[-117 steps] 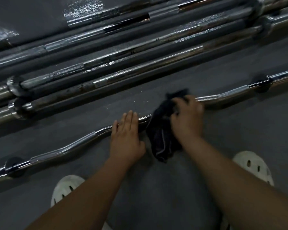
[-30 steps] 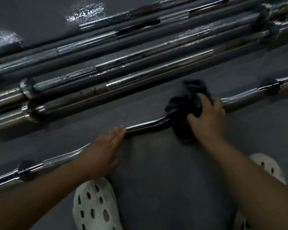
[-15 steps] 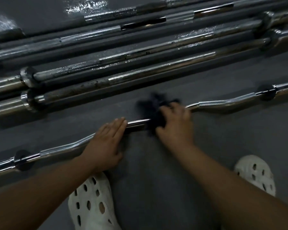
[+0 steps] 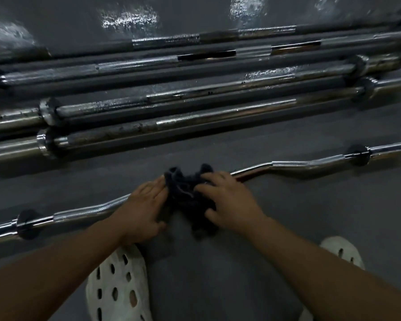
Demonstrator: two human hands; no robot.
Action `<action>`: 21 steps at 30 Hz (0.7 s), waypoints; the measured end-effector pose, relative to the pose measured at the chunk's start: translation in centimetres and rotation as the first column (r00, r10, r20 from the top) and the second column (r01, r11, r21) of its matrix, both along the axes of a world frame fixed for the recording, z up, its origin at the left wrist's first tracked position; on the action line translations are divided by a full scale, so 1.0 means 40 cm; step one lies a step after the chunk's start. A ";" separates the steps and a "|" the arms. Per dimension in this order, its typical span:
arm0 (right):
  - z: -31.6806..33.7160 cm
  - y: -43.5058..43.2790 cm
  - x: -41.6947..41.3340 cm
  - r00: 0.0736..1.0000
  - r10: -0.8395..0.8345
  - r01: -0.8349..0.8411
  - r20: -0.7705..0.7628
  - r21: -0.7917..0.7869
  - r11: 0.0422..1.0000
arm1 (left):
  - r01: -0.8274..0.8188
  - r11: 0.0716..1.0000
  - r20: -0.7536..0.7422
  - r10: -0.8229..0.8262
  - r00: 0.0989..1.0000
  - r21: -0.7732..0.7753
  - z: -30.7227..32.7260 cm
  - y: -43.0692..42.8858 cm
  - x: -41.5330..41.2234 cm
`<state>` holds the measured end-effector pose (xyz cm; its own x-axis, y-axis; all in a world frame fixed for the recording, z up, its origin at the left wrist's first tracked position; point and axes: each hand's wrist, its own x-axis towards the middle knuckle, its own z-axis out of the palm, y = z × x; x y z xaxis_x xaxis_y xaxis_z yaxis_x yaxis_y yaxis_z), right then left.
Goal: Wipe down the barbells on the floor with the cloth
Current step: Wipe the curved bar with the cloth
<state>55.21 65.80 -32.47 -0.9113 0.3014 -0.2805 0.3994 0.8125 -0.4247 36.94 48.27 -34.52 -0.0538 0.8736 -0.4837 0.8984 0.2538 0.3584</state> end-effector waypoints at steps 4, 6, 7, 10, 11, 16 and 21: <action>-0.046 0.121 0.074 0.782 -0.621 0.623 -0.054 0.112 0.774 | -0.067 0.995 0.078 0.062 0.995 0.067 -0.013 -0.003 -0.005; -0.053 0.050 0.079 0.637 -0.770 0.767 -0.041 0.129 0.628 | -0.068 0.995 0.073 0.062 0.995 0.079 -0.017 -0.002 -0.001; -0.045 -0.003 0.063 0.705 -0.709 0.707 -0.037 0.126 0.696 | -0.073 0.995 0.071 0.069 0.995 0.067 -0.015 -0.002 0.000; -0.010 -0.050 0.020 0.991 -0.131 0.130 0.010 0.048 0.990 | -0.046 0.998 0.061 0.044 0.997 0.031 0.007 0.005 0.001; -0.006 -0.009 0.009 0.999 -0.048 0.048 -0.007 0.055 0.997 | -0.036 0.997 0.054 0.032 0.998 0.064 0.010 0.006 -0.001; -0.048 0.097 0.071 0.703 -0.711 0.702 -0.028 0.190 0.687 | -0.084 0.993 0.092 0.076 0.993 0.083 -0.024 -0.007 -0.007; -0.004 -0.043 -0.005 0.996 -0.069 0.062 0.059 0.103 0.993 | -0.026 1.000 0.055 0.026 0.998 0.000 -0.008 0.002 -0.005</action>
<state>55.01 64.08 -32.64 -0.8703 0.3893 -0.3017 0.4763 0.8211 -0.3145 36.75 48.34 -34.85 -0.0501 0.8724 -0.4862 0.8705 0.2767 0.4069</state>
